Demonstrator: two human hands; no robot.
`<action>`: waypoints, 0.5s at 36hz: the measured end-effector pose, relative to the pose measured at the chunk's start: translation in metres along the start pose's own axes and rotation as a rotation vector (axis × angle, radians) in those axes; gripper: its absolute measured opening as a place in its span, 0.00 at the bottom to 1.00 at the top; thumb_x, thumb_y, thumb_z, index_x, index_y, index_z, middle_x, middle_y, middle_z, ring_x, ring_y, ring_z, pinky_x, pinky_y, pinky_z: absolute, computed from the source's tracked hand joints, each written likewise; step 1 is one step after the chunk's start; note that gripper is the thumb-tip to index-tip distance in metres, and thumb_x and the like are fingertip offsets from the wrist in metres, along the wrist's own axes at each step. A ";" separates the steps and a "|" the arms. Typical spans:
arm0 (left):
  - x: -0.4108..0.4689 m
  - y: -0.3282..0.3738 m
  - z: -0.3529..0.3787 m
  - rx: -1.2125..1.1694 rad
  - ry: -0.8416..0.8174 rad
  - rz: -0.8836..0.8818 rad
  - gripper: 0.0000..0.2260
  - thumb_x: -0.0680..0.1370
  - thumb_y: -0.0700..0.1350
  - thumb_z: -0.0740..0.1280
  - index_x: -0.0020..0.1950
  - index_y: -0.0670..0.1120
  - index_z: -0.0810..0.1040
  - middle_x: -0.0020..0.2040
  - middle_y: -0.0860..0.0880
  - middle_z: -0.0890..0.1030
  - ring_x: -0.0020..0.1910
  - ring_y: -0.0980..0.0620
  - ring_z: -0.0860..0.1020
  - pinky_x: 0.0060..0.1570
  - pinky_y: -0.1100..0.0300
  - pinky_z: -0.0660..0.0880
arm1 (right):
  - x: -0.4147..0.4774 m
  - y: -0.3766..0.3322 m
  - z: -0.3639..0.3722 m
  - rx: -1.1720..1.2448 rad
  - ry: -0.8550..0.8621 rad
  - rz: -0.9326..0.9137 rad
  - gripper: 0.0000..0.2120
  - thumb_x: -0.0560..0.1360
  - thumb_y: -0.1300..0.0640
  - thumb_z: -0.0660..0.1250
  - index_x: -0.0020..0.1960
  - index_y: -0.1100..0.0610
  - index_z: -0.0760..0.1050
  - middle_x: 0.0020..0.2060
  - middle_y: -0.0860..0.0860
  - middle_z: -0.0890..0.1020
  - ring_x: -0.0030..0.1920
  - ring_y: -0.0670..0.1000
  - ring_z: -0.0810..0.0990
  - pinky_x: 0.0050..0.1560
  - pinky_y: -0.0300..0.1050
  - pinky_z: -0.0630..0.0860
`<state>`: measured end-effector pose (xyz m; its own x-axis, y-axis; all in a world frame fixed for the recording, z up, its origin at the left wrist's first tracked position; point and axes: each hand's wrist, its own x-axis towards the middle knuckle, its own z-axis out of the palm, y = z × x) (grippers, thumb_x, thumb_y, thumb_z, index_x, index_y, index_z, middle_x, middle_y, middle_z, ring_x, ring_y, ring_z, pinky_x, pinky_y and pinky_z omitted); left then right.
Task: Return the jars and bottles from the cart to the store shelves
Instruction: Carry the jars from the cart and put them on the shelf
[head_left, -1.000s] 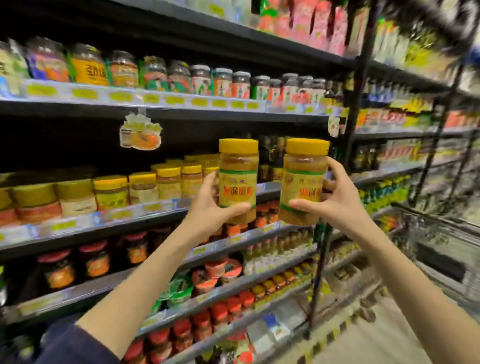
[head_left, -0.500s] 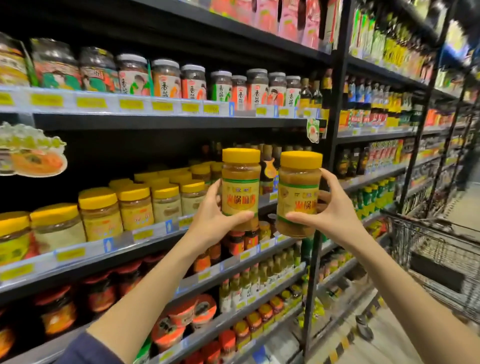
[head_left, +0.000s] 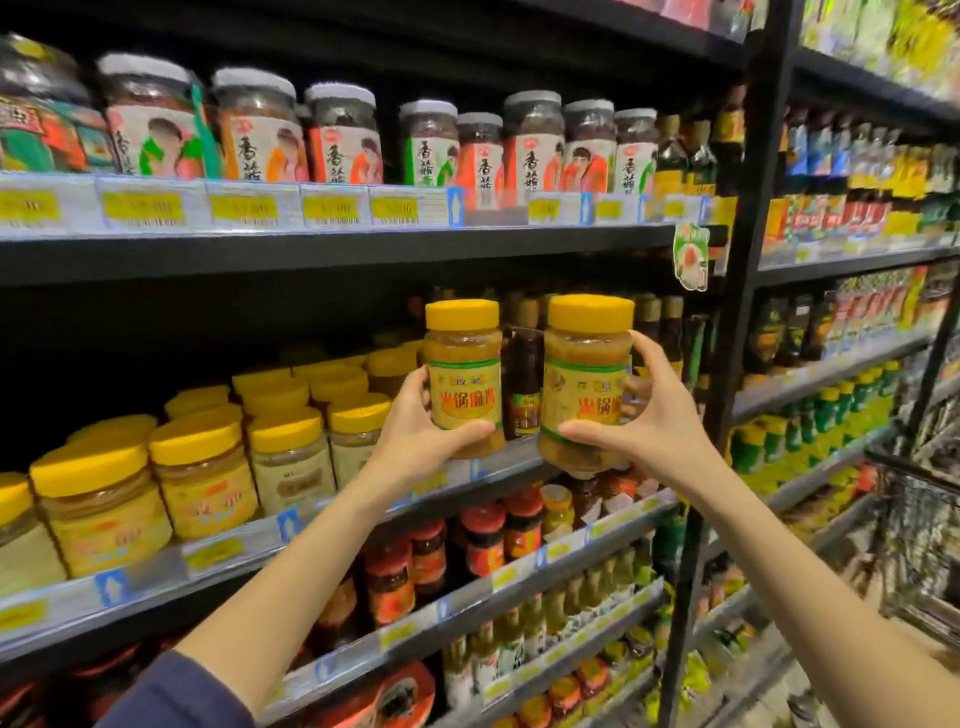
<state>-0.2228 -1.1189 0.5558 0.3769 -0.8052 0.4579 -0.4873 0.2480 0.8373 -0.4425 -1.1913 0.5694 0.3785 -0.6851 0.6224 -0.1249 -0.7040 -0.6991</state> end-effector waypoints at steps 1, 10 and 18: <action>0.005 -0.004 0.004 0.004 0.009 -0.010 0.39 0.67 0.42 0.77 0.73 0.45 0.60 0.63 0.50 0.75 0.59 0.54 0.76 0.58 0.56 0.75 | 0.005 0.006 0.000 0.009 -0.012 -0.001 0.48 0.57 0.49 0.78 0.71 0.48 0.57 0.62 0.47 0.73 0.63 0.51 0.74 0.60 0.52 0.76; 0.043 -0.040 0.040 0.051 0.119 -0.100 0.41 0.65 0.40 0.78 0.72 0.44 0.58 0.59 0.50 0.74 0.57 0.55 0.75 0.58 0.58 0.73 | 0.048 0.056 -0.007 0.049 -0.131 -0.057 0.46 0.59 0.56 0.79 0.69 0.45 0.57 0.54 0.33 0.70 0.61 0.48 0.74 0.60 0.51 0.75; 0.064 -0.056 0.057 0.126 0.173 -0.199 0.41 0.65 0.40 0.78 0.71 0.42 0.57 0.57 0.52 0.72 0.57 0.55 0.73 0.57 0.59 0.72 | 0.077 0.089 -0.002 0.113 -0.227 -0.076 0.47 0.60 0.57 0.79 0.71 0.49 0.56 0.52 0.30 0.69 0.54 0.37 0.74 0.52 0.28 0.72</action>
<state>-0.2163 -1.2144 0.5213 0.5983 -0.7247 0.3417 -0.4805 0.0167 0.8768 -0.4263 -1.3073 0.5556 0.5805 -0.5623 0.5889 0.0104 -0.7181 -0.6958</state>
